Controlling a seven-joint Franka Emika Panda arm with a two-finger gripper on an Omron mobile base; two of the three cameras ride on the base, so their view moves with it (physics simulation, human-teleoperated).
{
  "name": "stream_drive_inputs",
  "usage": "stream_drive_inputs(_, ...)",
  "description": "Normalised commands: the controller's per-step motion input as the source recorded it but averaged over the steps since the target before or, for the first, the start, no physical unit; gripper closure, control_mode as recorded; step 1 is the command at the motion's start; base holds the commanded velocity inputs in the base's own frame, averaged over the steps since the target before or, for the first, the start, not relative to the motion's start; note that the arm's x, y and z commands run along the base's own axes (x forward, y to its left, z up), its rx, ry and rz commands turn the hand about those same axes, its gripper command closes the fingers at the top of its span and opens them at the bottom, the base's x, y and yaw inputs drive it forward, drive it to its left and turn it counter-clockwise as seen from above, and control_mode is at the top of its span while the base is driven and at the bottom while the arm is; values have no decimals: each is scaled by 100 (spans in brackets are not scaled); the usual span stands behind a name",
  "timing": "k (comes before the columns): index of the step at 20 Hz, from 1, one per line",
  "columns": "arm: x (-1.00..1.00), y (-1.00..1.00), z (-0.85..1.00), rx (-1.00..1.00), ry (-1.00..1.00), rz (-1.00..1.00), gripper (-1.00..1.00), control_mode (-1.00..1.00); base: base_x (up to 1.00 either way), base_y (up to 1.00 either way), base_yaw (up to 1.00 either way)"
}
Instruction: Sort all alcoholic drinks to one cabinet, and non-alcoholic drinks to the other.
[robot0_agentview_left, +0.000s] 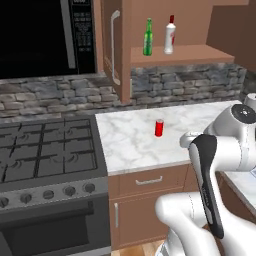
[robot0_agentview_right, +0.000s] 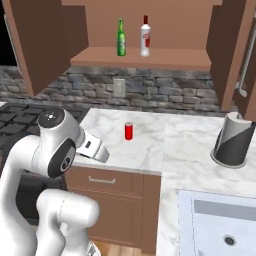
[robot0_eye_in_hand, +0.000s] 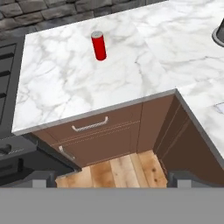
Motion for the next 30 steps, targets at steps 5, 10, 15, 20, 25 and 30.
stream_drive_inputs(5, 0, 0, 0, 0, 0, 0, -100, 100, 31, -30, 0)
stream_drive_inputs(10, 0, 0, 0, 0, 0, 0, -100, 100, 57, -6, 0)
stream_drive_inputs(15, 0, 0, 0, 0, 0, 0, -100, 100, 54, -5, 0)
stream_drive_inputs(20, 0, 0, 0, 0, 0, 0, -100, 100, 28, -2, 0)
stream_drive_inputs(25, 9, -1, -1, 0, 0, 0, -100, -100, 27, -3, 0)
stream_drive_inputs(30, 71, -1, -16, 0, 0, 1, -100, -100, 0, 0, 0)
